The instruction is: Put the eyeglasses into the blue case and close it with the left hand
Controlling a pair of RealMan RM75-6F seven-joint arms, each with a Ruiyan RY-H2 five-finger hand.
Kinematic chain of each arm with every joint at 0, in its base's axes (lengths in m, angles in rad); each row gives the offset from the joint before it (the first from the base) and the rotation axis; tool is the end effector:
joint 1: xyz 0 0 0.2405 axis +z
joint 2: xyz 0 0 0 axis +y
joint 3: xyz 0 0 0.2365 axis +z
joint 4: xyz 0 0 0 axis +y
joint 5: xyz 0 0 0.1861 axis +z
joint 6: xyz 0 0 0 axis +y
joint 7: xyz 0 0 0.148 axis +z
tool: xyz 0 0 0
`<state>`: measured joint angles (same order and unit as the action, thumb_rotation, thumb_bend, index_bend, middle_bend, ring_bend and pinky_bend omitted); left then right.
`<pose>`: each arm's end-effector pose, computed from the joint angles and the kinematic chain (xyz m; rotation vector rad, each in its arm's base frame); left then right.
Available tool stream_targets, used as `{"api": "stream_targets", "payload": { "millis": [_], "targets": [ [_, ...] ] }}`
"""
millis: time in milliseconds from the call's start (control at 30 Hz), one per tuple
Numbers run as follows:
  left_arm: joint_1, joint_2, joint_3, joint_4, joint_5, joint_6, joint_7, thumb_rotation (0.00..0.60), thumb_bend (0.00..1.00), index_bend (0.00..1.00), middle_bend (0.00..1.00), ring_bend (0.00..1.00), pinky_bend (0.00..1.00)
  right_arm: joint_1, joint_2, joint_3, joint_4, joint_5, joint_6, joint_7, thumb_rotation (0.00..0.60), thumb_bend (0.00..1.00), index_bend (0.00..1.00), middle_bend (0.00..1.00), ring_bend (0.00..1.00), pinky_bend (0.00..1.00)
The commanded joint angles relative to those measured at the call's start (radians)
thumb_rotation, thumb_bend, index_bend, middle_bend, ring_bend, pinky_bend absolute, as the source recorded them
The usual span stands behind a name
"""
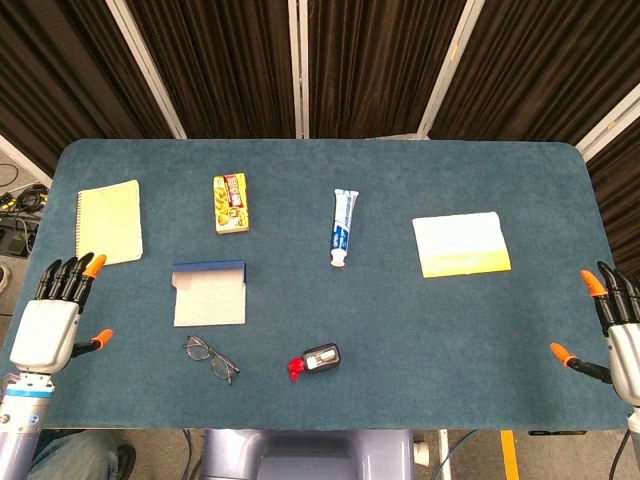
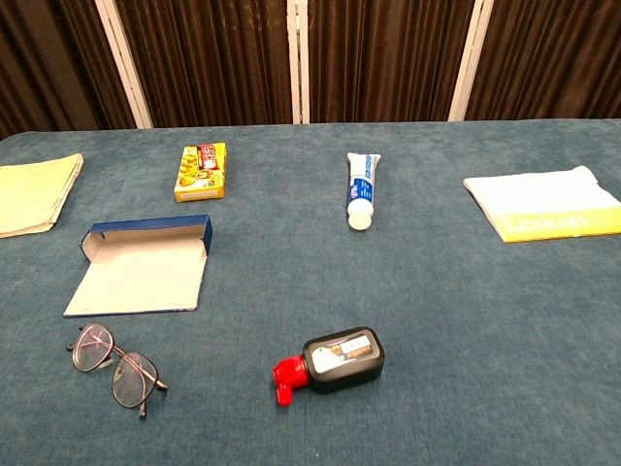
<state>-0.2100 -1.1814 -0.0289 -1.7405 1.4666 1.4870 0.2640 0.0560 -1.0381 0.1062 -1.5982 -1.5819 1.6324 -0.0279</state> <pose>-0.2376 0.2064 0.1439 -1.4808 -0.7991 -0.9144 -0.2698 -0.1810 0.2193 1.3606 -0.6412 0.9635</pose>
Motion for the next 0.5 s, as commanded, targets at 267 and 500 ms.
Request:
{"api": "stream_targets", "payload": {
  "millis": [267, 500],
  "targets": [
    [-0.016, -0.026, 0.022, 0.027, 0.063, -0.043, -0.009, 0.6, 0.0, 0.0, 0.0, 0.0, 0.0, -0.003, 0.008, -0.004, -0.02, 0.002, -0.008, -0.014, 0.6, 0.0, 0.04, 0.0, 0.0, 0.0],
    [-0.123, -0.114, 0.053, 0.046, 0.051, -0.288, 0.065, 0.6, 0.18, 0.21, 0.0, 0.0, 0.0, 0.004, 0.012, -0.008, -0.025, -0.007, -0.02, -0.003, 0.6, 0.0, 0.04, 0.0, 0.0, 0.0]
  ]
}}
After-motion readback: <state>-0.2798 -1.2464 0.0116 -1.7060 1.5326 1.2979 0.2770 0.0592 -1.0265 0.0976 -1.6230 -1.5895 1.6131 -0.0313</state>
